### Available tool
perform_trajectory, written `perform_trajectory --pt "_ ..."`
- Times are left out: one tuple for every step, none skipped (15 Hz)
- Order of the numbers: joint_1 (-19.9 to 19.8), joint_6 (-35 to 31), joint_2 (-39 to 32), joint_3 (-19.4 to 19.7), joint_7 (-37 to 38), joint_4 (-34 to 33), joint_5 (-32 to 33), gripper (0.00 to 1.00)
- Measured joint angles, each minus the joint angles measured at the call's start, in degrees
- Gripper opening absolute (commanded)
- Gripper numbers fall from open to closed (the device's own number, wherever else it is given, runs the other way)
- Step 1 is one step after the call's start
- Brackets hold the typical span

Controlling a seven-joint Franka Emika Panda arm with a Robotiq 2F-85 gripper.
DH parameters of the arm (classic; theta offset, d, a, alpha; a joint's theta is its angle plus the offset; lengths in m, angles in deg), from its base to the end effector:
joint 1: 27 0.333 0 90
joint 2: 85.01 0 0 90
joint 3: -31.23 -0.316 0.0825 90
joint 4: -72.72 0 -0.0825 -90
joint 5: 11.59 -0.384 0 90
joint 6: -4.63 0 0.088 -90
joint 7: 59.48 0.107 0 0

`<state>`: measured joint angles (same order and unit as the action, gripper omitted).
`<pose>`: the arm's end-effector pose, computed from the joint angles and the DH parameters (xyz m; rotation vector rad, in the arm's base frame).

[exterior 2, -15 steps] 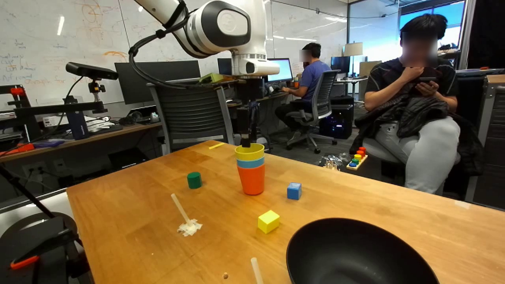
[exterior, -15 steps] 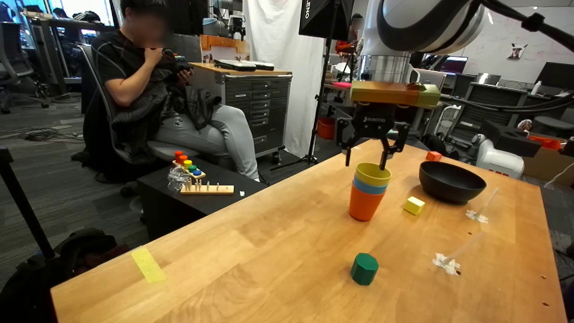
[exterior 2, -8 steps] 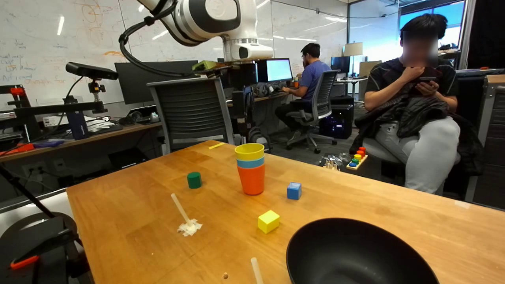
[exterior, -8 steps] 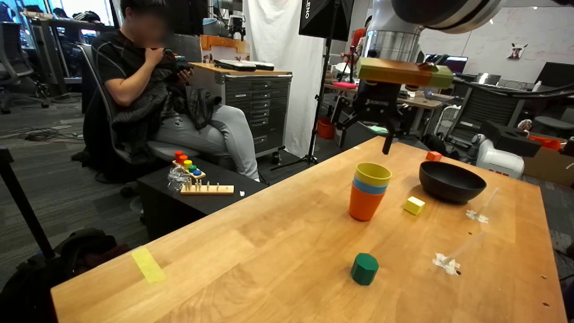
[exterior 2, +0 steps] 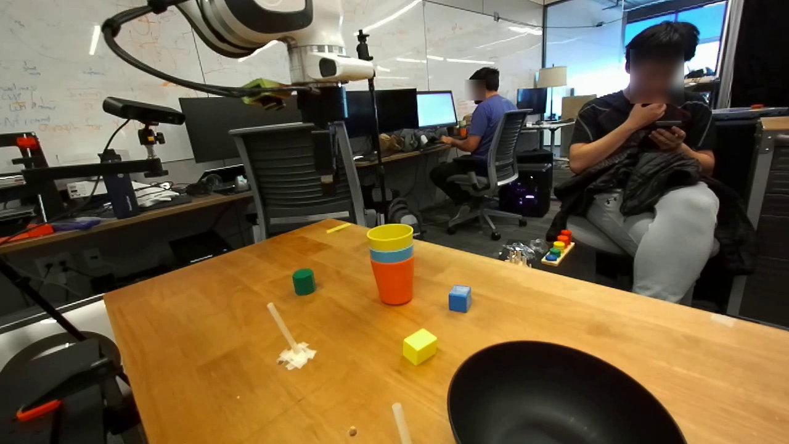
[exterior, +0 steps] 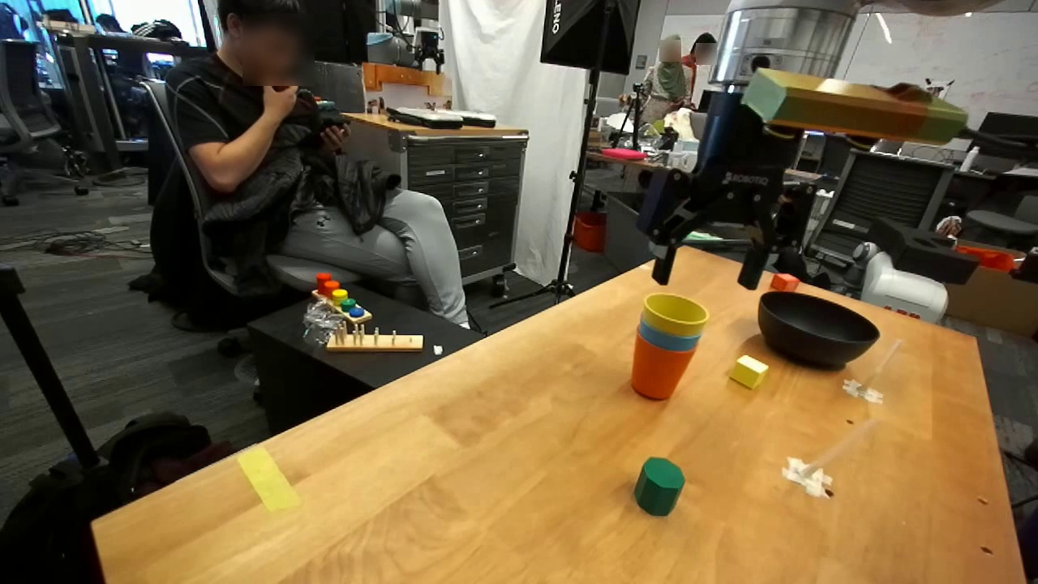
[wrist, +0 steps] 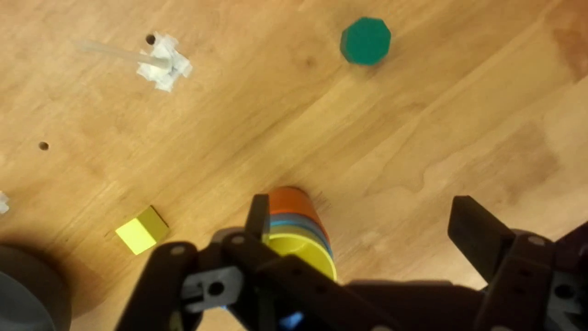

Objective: Stack the three cups

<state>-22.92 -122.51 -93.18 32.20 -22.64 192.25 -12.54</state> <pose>0.5669 0.0315 0.3567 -2.9954 0.9243 0.0201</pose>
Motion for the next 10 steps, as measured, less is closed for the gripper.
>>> perform_trajectory --pt "0.17 0.0 1.42 -0.35 -1.11 2.14 0.36 1.0" --pt "0.19 0.0 2.67 -0.67 -2.33 4.04 0.55 1.0" --pt "0.19 0.03 3.84 -0.89 -3.74 5.87 0.59 1.0" --pt "0.19 0.05 4.84 -0.98 -5.2 7.5 0.59 1.0" --pt "0.19 0.04 5.22 -0.98 -5.38 8.24 0.59 1.0" --pt "0.15 0.04 5.16 -0.98 -5.36 8.25 0.59 1.0" --pt "0.12 0.02 4.96 -0.98 -5.36 8.13 0.59 1.0" --pt "0.11 0.02 4.78 -0.98 -5.36 8.04 0.59 1.0" --pt "0.11 0.01 4.72 -0.98 -5.35 8.04 0.59 1.0" --pt "0.11 0.01 4.66 -0.98 -5.35 8.02 0.59 1.0"
